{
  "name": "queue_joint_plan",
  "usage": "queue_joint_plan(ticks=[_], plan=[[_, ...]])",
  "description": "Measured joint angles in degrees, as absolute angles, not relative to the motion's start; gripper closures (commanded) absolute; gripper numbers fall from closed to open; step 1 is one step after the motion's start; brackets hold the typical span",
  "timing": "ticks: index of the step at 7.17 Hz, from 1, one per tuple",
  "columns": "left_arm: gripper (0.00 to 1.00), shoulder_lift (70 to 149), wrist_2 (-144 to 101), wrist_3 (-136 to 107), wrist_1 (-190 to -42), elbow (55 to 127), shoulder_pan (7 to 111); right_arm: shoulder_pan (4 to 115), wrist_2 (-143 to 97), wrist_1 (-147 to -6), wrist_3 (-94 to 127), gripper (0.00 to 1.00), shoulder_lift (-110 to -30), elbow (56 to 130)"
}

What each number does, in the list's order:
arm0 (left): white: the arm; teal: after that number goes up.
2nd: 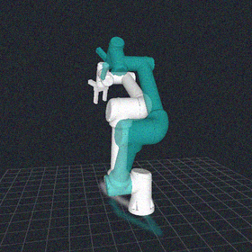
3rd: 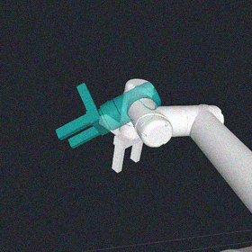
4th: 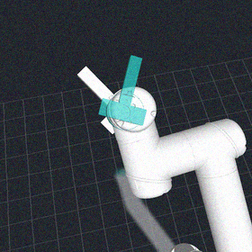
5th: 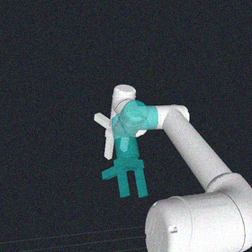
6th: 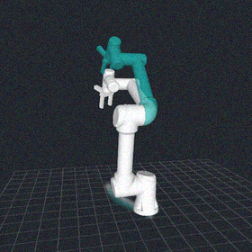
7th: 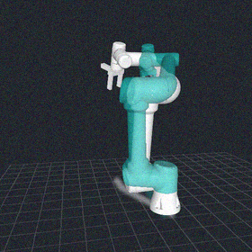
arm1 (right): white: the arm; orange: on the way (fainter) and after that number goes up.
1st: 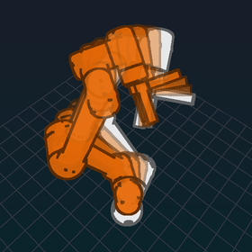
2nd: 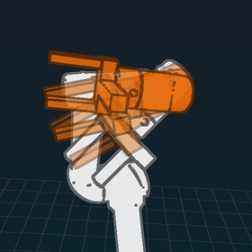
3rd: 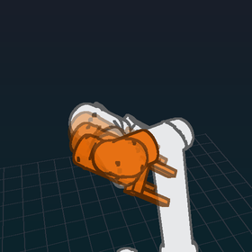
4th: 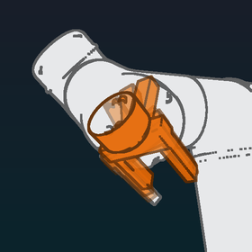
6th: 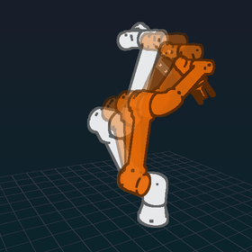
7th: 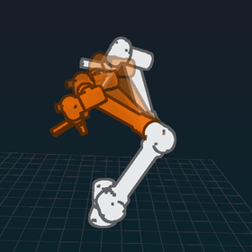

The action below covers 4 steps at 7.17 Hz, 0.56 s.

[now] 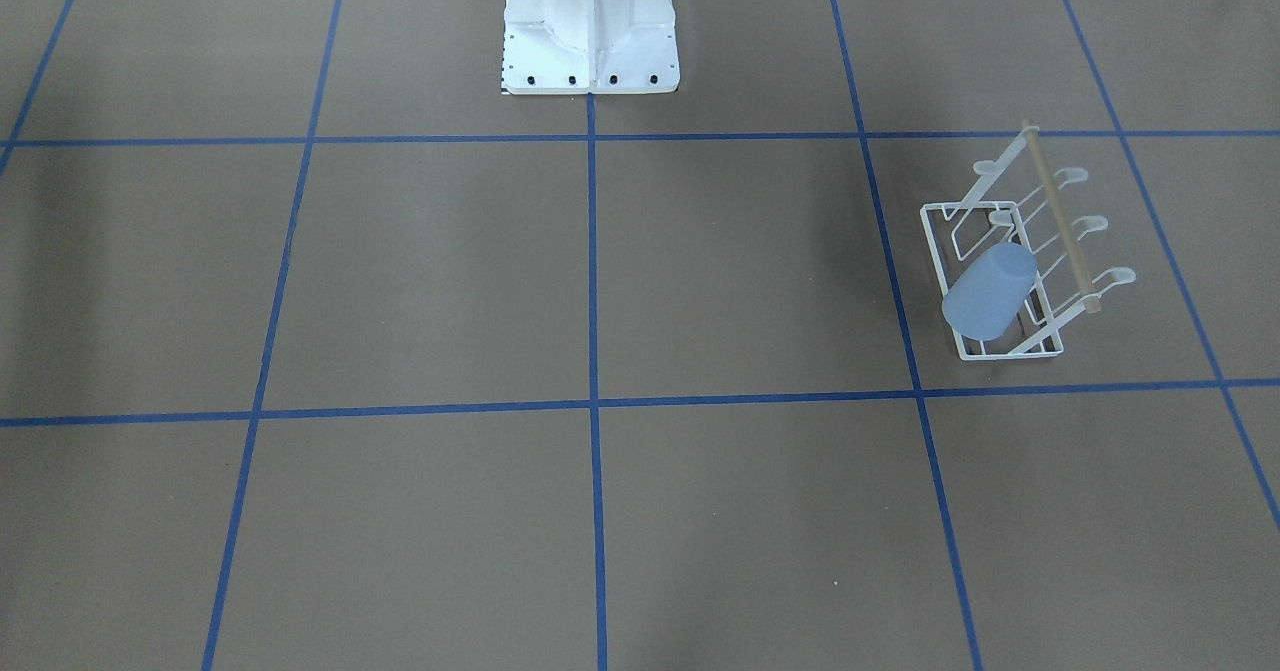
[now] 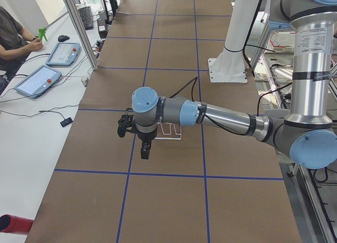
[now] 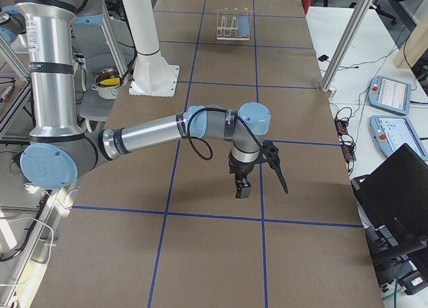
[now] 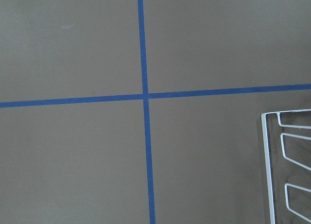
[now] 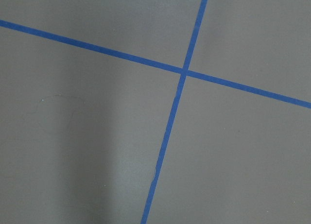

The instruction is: Hang cup on cup holder

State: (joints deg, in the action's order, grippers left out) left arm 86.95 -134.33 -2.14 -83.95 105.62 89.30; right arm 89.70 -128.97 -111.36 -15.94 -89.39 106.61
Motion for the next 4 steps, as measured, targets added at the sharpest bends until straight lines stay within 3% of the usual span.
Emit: queue_joint_plan(ticks=[4], plan=[[0.02, 86.53, -134.48, -2.05, -84.03, 105.74, 89.27, 89.65, -129.29, -111.19, -12.53, 0.0, -89.45, 106.41]])
